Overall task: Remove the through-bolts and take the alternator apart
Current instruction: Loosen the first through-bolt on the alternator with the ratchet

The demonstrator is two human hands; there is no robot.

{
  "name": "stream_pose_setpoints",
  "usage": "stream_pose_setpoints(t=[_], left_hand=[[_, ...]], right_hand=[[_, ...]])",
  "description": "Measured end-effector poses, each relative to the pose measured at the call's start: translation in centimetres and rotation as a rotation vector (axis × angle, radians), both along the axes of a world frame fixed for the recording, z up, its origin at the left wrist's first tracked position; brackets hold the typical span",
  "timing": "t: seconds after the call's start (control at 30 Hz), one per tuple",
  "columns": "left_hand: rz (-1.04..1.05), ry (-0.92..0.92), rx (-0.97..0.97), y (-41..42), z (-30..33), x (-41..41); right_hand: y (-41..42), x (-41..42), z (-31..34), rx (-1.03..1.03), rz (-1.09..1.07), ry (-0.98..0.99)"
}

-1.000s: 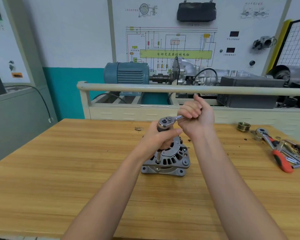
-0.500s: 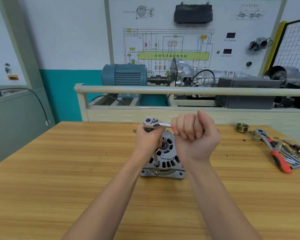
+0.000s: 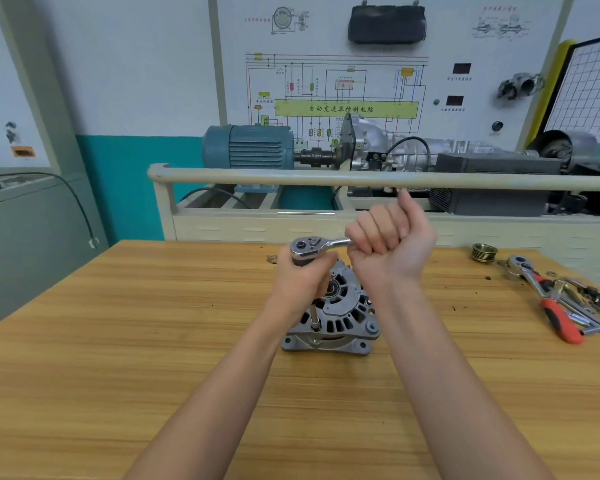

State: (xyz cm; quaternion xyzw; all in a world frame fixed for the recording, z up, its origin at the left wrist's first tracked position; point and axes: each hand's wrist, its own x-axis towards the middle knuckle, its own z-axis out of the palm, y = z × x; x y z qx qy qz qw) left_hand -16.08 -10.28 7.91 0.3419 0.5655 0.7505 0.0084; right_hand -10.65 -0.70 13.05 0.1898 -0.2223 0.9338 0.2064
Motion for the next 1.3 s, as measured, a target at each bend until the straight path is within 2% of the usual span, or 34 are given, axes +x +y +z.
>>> stream_pose_setpoints(t=[0.1,0.2,0.3,0.5,0.57,0.63,0.7,0.8,0.9,1.0,1.1,1.23,1.3], left_hand=[[0.178,-0.062,0.032,0.6,0.0,0.3],[0.254,-0.107,0.045,0.8,-0.2,0.2],[0.211,-0.056,0.029,0.3,-0.5,0.1],[-0.105,0.164,-0.149,-0.8,-0.3,-0.1],[-0.199,0.218,-0.193,-1.0,0.3,-0.2],[-0.276,0.179,-0.186,-0.7,0.6,-0.4],[-0.281,0.080,-0.131,-0.3,0.6,-0.4],[-0.079,0.008,-0.051,0.4,0.3,-0.3],[0.108,-0.017,0.018,0.7,0.0,-0.1],[0.158,-0.033,0.052,0.7,-0.1,0.3],[0.113,0.037,-0.017,0.2,-0.4,0.2],[-0.156,0.166,-0.218,-0.5,0.2,0.2],[-0.167,0.167,-0.240,-0.1,0.4,0.2]], right_hand=[[-2.5,1.8,-1.8,0.104,-0.291,0.195],[-3.4,2.0,-2.6,0.141,-0.373,0.272],[-2.0,1.5,-2.1,0.101,-0.232,0.204],[1.9,-1.1,-0.1,-0.006,0.257,0.000],[2.5,-2.0,0.4,-0.027,0.347,-0.048],[2.7,-2.4,0.6,-0.066,0.376,-0.065],[2.3,-2.0,0.5,-0.110,0.312,-0.054],[1.1,-0.4,-0.3,-0.100,0.067,0.006],[-1.0,1.4,-1.8,0.055,-0.194,0.159],[-1.8,2.0,-2.7,0.185,-0.277,0.273],[-0.1,1.2,-1.7,0.122,-0.089,0.173],[2.7,-0.9,-0.1,-0.044,0.317,-0.030],[3.3,-1.4,0.1,-0.106,0.373,-0.076]])
